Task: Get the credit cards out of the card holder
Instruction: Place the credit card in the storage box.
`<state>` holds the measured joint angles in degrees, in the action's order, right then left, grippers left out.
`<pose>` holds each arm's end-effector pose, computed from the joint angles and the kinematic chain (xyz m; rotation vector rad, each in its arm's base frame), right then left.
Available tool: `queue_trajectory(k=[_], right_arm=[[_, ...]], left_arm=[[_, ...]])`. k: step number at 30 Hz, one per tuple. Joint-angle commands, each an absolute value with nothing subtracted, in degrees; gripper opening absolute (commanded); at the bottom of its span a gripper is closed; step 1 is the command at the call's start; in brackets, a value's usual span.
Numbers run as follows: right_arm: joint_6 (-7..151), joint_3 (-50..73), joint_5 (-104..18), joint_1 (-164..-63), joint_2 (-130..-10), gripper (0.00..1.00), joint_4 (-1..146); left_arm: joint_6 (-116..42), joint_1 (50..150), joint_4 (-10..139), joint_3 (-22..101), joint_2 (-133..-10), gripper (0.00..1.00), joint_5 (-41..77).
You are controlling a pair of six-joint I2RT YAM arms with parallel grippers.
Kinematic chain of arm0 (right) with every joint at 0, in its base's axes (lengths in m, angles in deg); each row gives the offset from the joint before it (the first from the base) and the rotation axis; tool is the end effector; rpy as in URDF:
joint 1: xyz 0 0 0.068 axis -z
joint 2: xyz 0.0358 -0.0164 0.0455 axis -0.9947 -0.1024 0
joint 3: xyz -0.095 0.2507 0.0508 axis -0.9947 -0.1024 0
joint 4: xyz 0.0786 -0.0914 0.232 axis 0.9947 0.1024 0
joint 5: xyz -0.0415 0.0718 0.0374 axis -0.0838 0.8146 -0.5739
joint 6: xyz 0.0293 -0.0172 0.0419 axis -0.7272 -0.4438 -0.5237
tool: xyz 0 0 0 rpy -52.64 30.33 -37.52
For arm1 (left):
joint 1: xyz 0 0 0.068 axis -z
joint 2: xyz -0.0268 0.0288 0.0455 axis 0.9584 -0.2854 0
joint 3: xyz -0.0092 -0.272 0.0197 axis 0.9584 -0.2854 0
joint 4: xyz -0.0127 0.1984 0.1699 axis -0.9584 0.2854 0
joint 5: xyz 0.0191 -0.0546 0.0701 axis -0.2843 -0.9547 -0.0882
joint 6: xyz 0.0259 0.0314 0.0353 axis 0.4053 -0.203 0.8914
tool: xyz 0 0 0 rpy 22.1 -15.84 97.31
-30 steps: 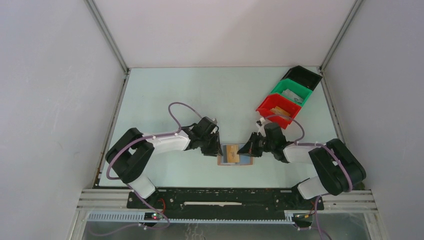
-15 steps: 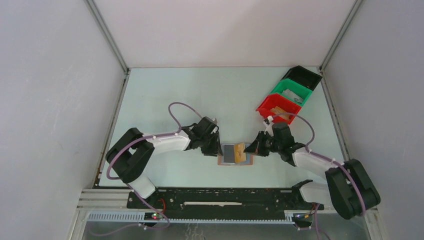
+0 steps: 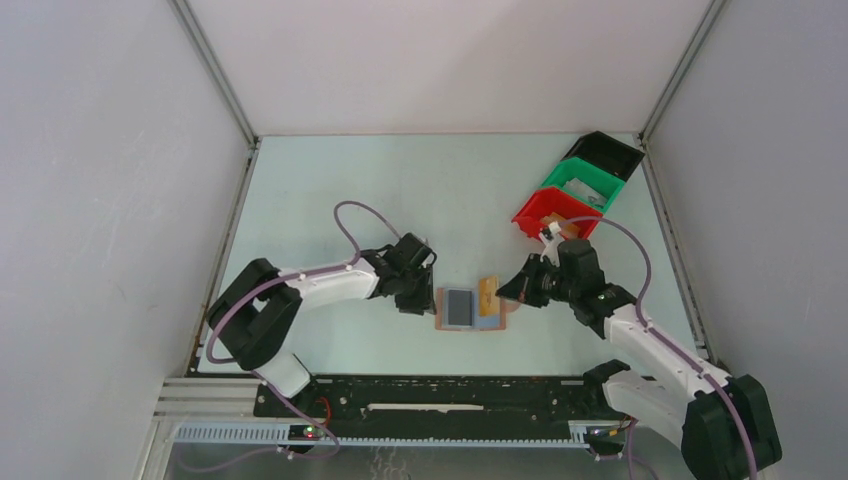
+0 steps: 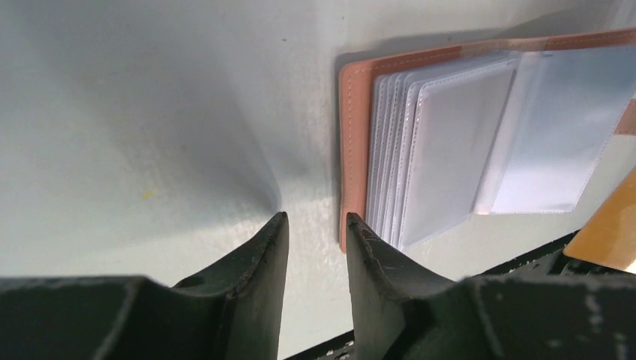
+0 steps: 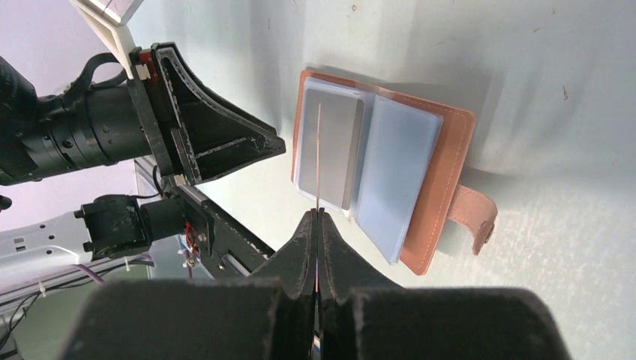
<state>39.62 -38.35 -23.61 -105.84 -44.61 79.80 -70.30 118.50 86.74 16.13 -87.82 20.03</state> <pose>0.1774 0.0879 0.1970 0.0855 2.3747 1.0679 0.2080 -0.2142 0.1560 0.0526 2.8316 -0.5860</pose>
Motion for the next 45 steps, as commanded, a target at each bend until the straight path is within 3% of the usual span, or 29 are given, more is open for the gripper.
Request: queue_trajectory(k=[1, 6, 15, 17, 21, 25, 35, 45], right_arm=[[41.7, -33.1, -26.3, -105.4, -42.1, 0.0, 85.4], [44.1, -27.6, -25.2, -103.6, -43.6, 0.0, 87.5], [46.4, -24.2, -12.2, -102.3, -45.2, 0.0, 83.5], [45.4, -24.2, -11.0, -102.2, -44.7, 0.0, 82.5], [41.0, -25.2, -7.6, -101.5, -43.3, 0.0, 78.1], [33.2, -27.2, -4.5, -101.5, -43.0, 0.0, 69.6], [21.4, -29.7, -2.1, -103.0, -41.6, 0.0, 54.4], [15.8, -30.4, 0.2, -106.1, -43.6, 0.0, 45.9]], left_arm=[[-68.2, 118.6, 91.5, 20.3, -82.9, 0.4, 22.5], [-66.4, 118.4, 94.7, 22.6, -79.0, 0.4, 23.4], [-63.5, 115.6, 93.4, 22.7, -68.5, 0.44, 18.0], [-63.1, 113.3, 92.6, 21.8, -65.9, 0.52, 14.3], [-62.4, 109.4, 88.3, 18.4, -60.4, 0.79, 4.0], [-64.1, 108.4, 82.3, 15.6, -58.6, 0.92, -6.0], [-75.7, 108.3, 60.0, 10.1, -56.4, 0.93, -14.7], [-83.8, 108.3, 47.8, 8.4, -57.8, 0.82, -16.0]])
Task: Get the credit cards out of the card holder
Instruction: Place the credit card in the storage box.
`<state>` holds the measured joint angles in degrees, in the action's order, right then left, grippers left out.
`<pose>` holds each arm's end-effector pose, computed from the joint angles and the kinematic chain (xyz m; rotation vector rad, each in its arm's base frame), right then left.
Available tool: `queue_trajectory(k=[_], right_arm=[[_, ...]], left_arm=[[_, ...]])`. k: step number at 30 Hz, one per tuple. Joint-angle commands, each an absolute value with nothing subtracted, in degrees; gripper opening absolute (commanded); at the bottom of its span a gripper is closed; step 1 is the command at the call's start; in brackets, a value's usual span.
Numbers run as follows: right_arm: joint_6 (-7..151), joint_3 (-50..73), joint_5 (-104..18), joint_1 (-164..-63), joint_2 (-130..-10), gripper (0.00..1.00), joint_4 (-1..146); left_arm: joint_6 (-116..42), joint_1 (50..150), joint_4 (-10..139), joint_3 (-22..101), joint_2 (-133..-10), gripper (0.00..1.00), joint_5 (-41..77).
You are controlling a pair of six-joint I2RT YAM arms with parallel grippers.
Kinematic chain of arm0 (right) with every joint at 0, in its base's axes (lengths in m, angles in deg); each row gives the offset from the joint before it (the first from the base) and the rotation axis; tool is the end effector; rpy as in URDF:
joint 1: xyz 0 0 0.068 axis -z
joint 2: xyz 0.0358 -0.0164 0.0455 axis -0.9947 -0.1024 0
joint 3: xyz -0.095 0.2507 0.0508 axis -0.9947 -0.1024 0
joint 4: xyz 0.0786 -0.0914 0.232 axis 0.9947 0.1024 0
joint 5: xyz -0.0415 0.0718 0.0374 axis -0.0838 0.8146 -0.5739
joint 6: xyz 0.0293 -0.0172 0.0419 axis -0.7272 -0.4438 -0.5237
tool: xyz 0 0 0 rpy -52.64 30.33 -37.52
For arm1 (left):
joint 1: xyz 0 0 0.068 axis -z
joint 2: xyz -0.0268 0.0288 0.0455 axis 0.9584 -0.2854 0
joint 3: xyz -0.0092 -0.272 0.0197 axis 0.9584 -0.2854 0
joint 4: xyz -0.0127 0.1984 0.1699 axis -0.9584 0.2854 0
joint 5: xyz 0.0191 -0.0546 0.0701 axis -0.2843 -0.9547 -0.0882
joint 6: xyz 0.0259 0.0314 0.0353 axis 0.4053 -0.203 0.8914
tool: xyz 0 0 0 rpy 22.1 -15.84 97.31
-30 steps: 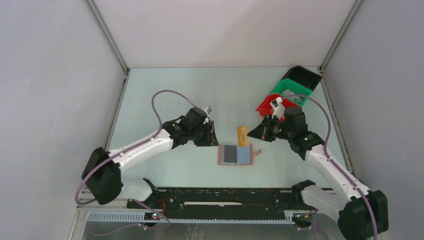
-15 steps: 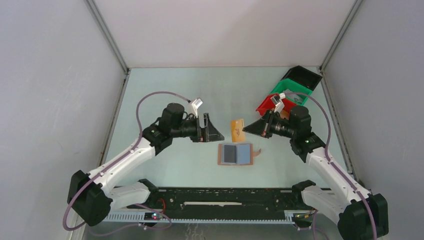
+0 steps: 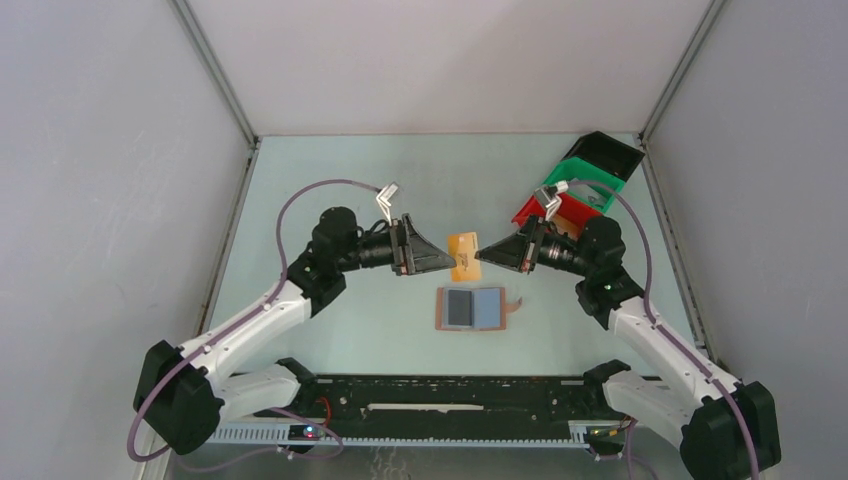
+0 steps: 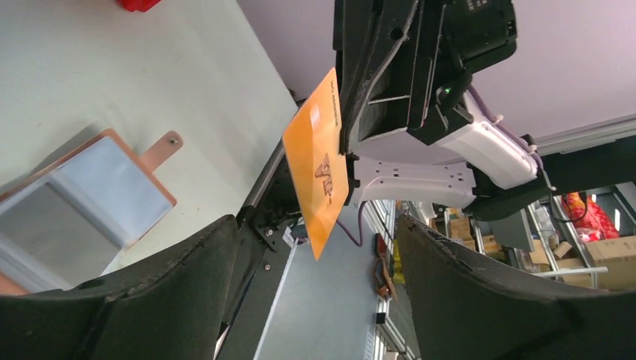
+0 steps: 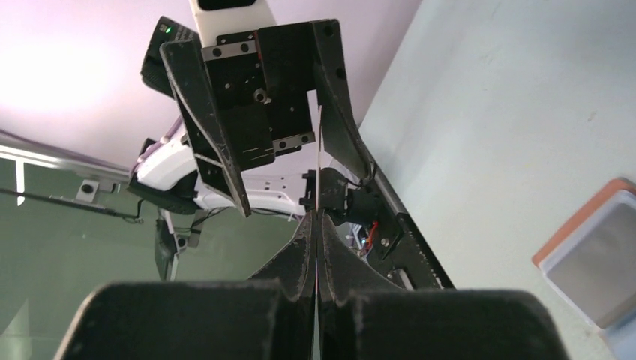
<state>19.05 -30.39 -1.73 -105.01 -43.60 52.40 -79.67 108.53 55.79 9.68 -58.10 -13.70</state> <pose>0.1916 0.1017 0.2955 -0.1442 1.8901 1.6916 0.1899 -0.1616 0.3047 0.2817 2.0181 -1.6692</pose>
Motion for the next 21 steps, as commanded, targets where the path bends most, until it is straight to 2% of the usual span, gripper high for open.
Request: queue_trajectory(k=[1, 4, 7, 13, 15, 16, 19, 20, 21], right_arm=[[15.5, -30.4, 0.3, -106.4, -43.7, 0.0, 45.5], [15.1, -30.4, 0.2, -107.4, -44.1, 0.0, 44.8], [15.1, -30.4, -0.2, -108.2, -44.4, 0.0, 44.9], [15.0, -30.4, -0.8, -109.2, -45.3, 0.0, 44.3], [14.7, -30.4, -0.9, -109.2, -45.5, 0.0, 44.1], [14.3, -30.4, -0.6, -108.9, -45.8, 0.03, 43.7], [13.8, -30.4, -0.4, -108.8, -46.3, 0.37, 43.5], [13.8, -30.4, -0.3, -108.8, -46.4, 0.45, 43.4], [13.8, -30.4, -0.2, -108.8, -46.4, 0.48, 43.2]], left_arm=[[-83.8, 108.3, 47.7, 8.3, -58.0, 0.81, -16.0], [-84.6, 108.3, 46.7, 8.1, -58.4, 0.75, -16.0], [-85.1, 108.3, 46.2, 7.9, -58.2, 0.64, -15.8], [-86.1, 108.3, 46.3, 7.9, -58.4, 0.16, -14.9], [-86.1, 108.3, 46.6, 7.8, -58.3, 0.03, -14.6], [-86.0, 108.3, 47.0, 7.8, -58.3, 0.0, -14.5], [-85.7, 108.3, 47.3, 7.8, -58.3, 0.0, -14.4], [-85.7, 108.2, 47.3, 7.9, -58.2, 0.0, -14.4], [-85.6, 108.2, 47.4, 7.8, -58.1, 0.0, -14.4]])
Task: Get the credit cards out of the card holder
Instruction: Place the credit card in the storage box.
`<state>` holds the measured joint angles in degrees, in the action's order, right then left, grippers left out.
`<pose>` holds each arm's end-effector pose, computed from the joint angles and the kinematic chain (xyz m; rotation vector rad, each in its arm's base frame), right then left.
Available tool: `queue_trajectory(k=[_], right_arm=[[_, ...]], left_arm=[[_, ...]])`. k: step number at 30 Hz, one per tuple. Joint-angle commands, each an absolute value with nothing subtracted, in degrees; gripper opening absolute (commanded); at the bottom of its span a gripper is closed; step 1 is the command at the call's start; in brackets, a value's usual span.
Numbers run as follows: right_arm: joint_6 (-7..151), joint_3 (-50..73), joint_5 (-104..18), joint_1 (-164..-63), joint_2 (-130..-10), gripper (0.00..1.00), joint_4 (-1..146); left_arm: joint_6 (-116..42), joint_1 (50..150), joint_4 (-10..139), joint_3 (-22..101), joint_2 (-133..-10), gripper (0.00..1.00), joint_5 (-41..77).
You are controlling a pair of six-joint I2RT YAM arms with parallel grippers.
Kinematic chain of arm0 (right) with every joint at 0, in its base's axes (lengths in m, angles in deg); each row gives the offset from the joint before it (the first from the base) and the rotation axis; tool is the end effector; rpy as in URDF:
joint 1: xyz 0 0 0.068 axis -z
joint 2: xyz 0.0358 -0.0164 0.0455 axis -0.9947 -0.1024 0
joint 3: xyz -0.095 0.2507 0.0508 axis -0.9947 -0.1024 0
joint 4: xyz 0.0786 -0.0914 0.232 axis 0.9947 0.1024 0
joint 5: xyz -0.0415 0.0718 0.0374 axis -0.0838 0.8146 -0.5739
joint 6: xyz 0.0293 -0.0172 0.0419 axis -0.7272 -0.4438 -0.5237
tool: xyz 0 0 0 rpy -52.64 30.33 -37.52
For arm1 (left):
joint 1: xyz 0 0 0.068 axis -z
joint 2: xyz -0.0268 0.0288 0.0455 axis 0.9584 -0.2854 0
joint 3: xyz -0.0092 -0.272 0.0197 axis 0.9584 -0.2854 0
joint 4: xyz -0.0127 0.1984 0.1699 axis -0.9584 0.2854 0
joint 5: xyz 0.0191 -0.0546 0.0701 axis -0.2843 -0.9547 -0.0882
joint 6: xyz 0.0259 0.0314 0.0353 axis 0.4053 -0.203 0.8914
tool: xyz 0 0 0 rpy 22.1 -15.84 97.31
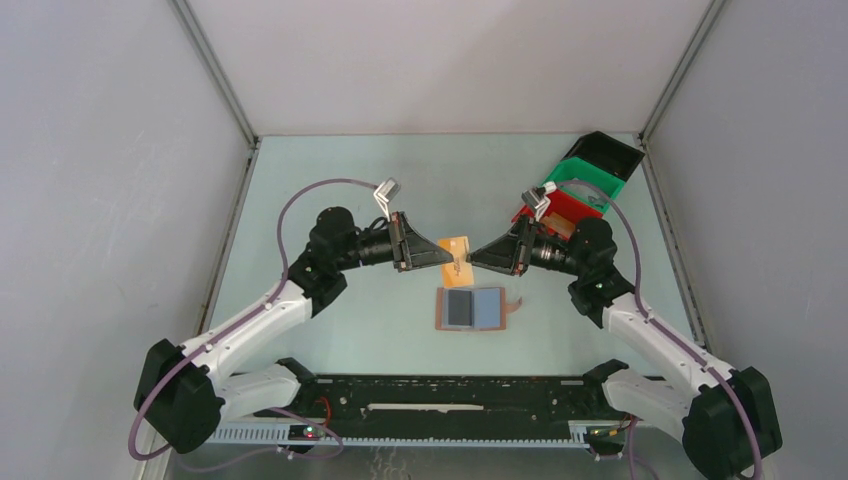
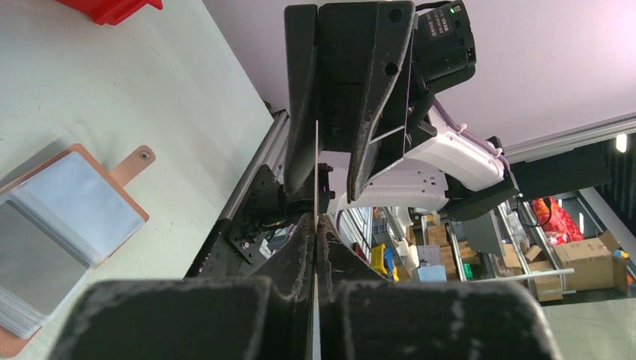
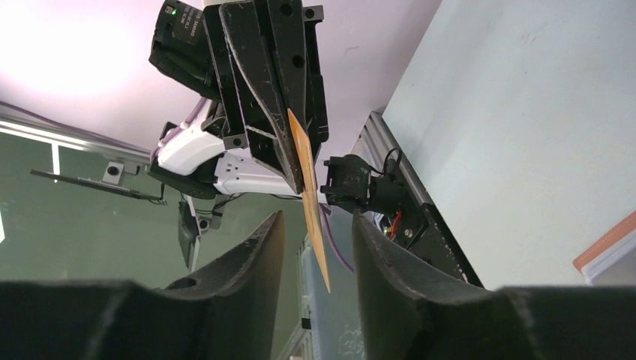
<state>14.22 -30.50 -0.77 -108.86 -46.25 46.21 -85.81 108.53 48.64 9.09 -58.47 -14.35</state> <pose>0.1913 0.1180 0.2961 -0.1864 1.8824 1.8025 0.1913 -0.1629 0.3121 0.2406 1.9490 -1.7628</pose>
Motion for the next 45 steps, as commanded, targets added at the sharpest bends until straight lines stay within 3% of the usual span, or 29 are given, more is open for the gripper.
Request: queue_trajectory(k=[1, 13, 19, 20, 22, 25, 27, 28, 33, 45], right_arm=[[13.8, -30.4, 0.0, -108.8, -46.5, 0.5, 43.0], [12.3, -30.4, 1.6, -109.9, -49.3, 0.38, 38.4], [12.2, -30.4, 0.8, -109.4, -49.5, 0.0, 39.5], [12.4, -30.4, 0.8, -109.3, -49.6, 0.0, 39.8], [13.3, -30.4, 0.5, -108.7, -49.3, 0.0, 41.2], [18.5, -28.5, -0.3, -105.9, -47.7, 0.0, 49.7], [25.4, -25.2, -2.0, -103.4, -46.2, 0.0, 60.2], [29.5, -23.0, -3.3, -101.5, -46.0, 0.0, 66.1], [42.3, -14.2, -5.2, -92.5, -47.6, 0.0, 84.8], [55.6, 1.3, -6.1, -80.0, -62.2, 0.0, 88.8]], left_arm=[[-85.6, 108.2, 47.5, 7.8, -58.1, 0.0, -14.4], [-86.5, 108.2, 46.7, 7.6, -58.8, 0.0, -14.6], [-86.7, 108.2, 46.7, 7.5, -59.1, 0.0, -14.5], [-86.4, 108.2, 47.0, 7.7, -59.2, 0.01, -14.5], [-85.4, 108.2, 49.3, 8.3, -59.7, 0.1, -14.3], [-81.2, 108.1, 55.8, 10.6, -60.4, 0.51, -12.8], [-77.6, 107.9, 62.0, 13.0, -60.7, 0.7, -10.8], [-76.1, 107.6, 64.6, 14.7, -60.9, 0.74, -10.2], [-71.6, 105.3, 72.5, 18.5, -61.1, 0.83, -9.1], [-54.0, 101.2, 91.7, 30.1, -62.0, 0.86, 7.9]])
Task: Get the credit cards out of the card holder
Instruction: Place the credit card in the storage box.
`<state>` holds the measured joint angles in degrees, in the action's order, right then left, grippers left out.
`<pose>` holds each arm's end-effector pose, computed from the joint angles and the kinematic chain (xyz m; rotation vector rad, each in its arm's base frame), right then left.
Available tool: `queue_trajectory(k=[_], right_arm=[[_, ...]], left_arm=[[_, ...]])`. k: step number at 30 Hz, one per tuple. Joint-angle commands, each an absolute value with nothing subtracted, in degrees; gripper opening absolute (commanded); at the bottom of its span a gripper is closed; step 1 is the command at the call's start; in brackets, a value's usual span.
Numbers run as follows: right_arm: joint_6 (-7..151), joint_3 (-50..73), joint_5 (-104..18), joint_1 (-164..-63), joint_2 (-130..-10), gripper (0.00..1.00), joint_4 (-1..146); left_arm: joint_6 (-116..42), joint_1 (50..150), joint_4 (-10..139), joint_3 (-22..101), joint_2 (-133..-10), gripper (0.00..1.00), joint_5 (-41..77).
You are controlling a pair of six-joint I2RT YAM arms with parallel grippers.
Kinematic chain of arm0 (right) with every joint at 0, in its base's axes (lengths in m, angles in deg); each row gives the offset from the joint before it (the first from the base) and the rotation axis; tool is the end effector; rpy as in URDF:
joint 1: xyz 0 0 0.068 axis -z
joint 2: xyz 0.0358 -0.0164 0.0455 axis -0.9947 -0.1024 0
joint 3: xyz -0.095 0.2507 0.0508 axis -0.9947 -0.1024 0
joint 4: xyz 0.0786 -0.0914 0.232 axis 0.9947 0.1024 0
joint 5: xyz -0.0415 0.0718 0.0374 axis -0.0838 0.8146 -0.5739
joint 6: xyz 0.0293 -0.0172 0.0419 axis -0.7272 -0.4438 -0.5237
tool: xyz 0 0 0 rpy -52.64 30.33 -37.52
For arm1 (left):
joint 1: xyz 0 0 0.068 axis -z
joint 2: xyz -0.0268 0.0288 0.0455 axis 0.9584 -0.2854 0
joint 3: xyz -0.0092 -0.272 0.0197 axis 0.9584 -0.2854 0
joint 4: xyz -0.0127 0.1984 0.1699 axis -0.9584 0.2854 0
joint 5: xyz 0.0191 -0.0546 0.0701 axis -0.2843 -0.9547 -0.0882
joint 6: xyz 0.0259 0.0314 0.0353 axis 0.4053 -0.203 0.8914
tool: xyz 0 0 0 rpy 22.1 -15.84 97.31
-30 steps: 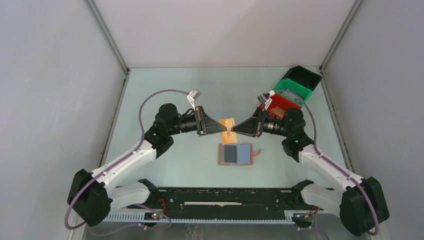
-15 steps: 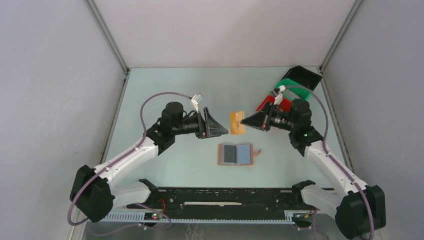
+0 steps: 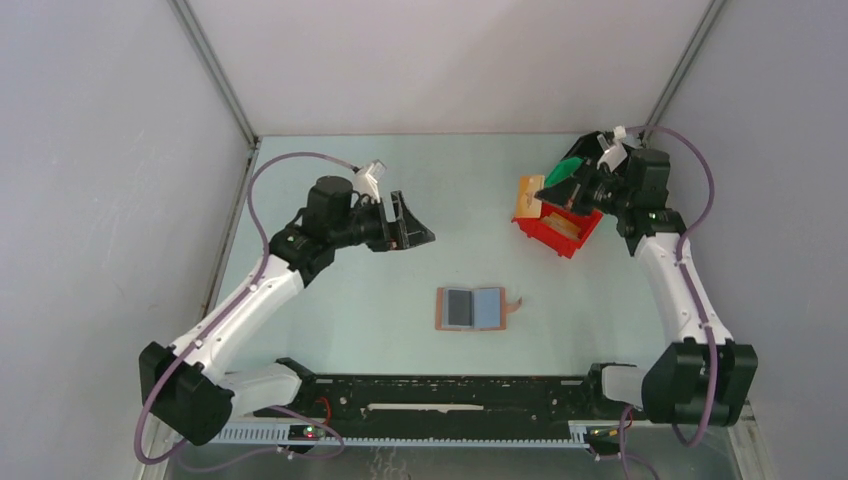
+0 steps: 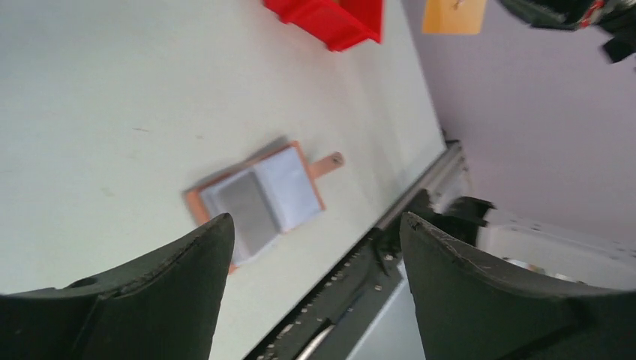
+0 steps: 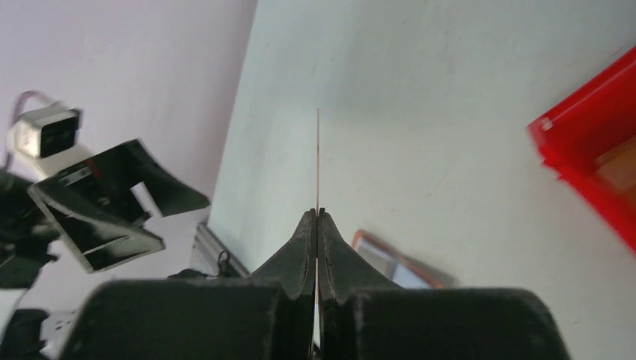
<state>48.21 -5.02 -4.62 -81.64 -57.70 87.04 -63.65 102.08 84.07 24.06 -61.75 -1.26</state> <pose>0.2667 0.0139 0.3366 0.0502 2.0301 1.1041 0.2188 -0.1385 0.3278 0.1567 2.1981 -1.1867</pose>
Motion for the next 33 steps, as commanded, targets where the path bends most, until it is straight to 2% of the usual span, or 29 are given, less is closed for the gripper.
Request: queue_trajectory(k=[1, 4, 12, 17, 25, 29, 33], right_arm=[[56.3, 3.2, -6.8, -79.9, -64.2, 0.0, 89.1], [60.3, 9.1, -9.5, -80.3, -70.1, 0.0, 90.6], [87.9, 39.2, -22.6, -83.4, -87.5, 0.0, 119.7], [98.7, 49.6, -29.4, -86.2, -96.1, 0.0, 129.8], [103.0, 50.3, -30.2, -85.8, -98.6, 0.0, 131.3], [106.7, 48.4, -22.6, -83.3, -99.1, 0.0, 133.5], [107.2, 47.0, -23.5, -82.3, -101.1, 0.0, 134.1]], left_arm=[[-52.4, 100.8, 93.3, 31.3, -62.2, 0.86, 9.6], [-47.8, 99.5, 94.9, 32.5, -62.0, 0.86, 13.1], [-48.3, 99.3, 81.3, 27.4, -57.6, 0.86, 22.3], [-42.7, 99.3, 80.8, 29.2, -57.8, 0.86, 26.3], [-34.9, 99.2, 77.8, 31.1, -60.1, 0.86, 30.3], [-33.1, 99.0, 77.8, 34.5, -63.4, 0.86, 30.7], [-33.0, 98.7, 77.6, 38.3, -67.5, 0.86, 30.4]])
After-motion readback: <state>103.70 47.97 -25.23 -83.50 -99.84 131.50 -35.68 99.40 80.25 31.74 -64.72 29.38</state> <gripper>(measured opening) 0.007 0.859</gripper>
